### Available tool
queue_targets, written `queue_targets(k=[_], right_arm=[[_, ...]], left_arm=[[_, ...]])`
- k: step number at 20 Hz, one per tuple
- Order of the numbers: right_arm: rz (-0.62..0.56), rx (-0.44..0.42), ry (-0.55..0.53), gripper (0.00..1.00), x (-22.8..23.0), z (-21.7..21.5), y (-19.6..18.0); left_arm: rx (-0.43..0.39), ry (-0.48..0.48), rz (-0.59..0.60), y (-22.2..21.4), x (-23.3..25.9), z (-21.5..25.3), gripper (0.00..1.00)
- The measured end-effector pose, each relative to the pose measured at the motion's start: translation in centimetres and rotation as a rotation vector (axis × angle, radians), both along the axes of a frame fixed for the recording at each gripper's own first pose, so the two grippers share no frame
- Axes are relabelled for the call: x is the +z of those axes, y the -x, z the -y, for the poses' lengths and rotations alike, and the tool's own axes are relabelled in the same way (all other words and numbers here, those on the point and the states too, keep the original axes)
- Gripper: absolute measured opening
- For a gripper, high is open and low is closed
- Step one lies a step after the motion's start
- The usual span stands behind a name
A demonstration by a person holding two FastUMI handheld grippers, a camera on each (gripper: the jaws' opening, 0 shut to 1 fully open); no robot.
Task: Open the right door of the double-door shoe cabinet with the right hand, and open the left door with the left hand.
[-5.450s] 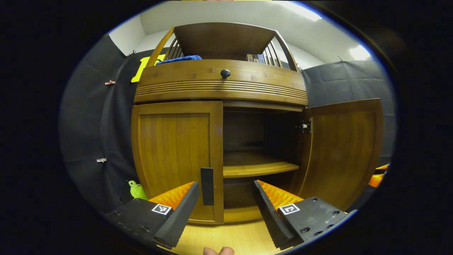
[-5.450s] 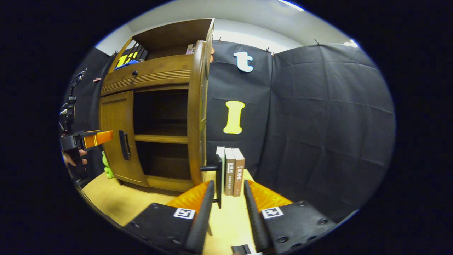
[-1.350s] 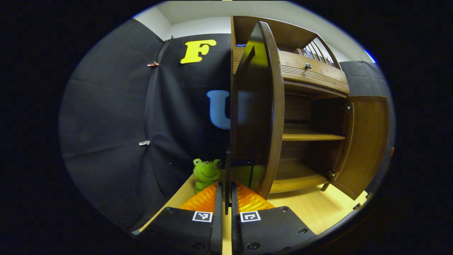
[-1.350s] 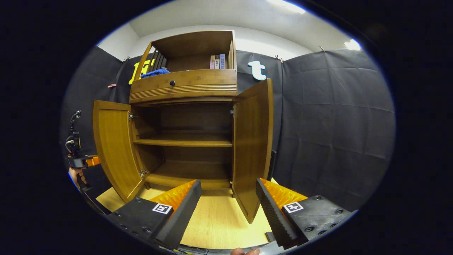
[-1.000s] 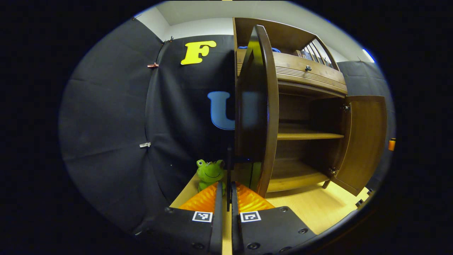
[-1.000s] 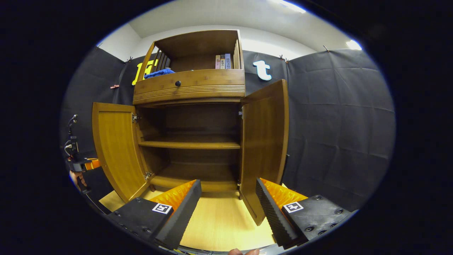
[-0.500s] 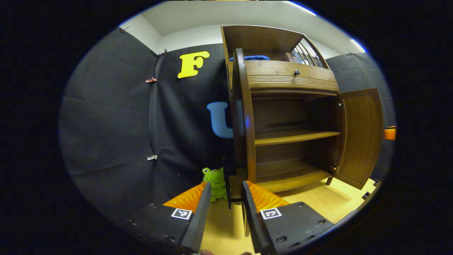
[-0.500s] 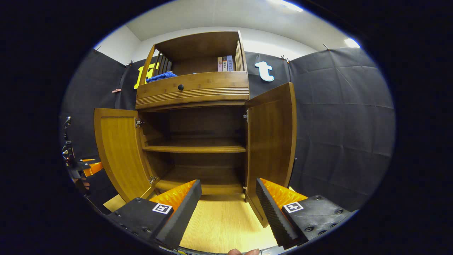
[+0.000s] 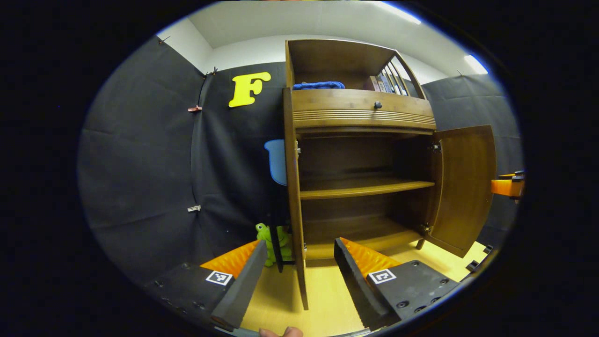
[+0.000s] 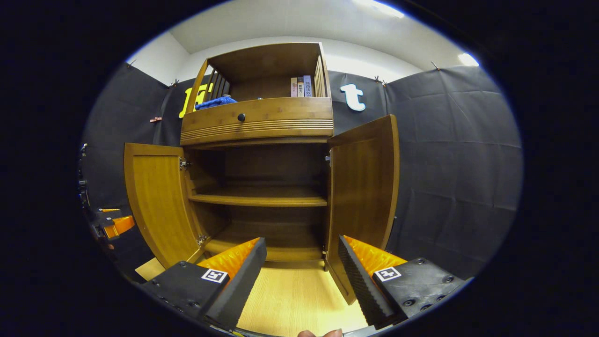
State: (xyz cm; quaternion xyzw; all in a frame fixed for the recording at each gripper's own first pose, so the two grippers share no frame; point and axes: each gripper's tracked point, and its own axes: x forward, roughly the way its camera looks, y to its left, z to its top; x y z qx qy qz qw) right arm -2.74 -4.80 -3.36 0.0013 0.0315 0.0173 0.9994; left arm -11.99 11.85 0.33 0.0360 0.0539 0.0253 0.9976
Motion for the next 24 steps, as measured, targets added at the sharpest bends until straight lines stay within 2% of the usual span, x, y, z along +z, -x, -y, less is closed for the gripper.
queue_targets(k=[7,11,16,24], right_arm=[[0.039,0.022,0.022,0.98,1.1,0.1,-1.2],[0.035,0.016,-0.017,0.98,1.1,1.4,-2.0],[0.039,0.017,-0.005,0.98,0.8,3.0,-2.9],[0.050,0.077,0.011,0.98,0.6,2.3,-3.6]], left_arm=[[-0.069,0.029,0.034,-1.0,2.1,6.6,0.90],[-0.107,0.062,0.053,-2.1,2.8,10.8,0.91],[-0.096,0.089,0.063,-2.8,3.2,14.0,0.92],[-0.068,0.055,0.069,-3.7,3.0,17.0,0.91]])
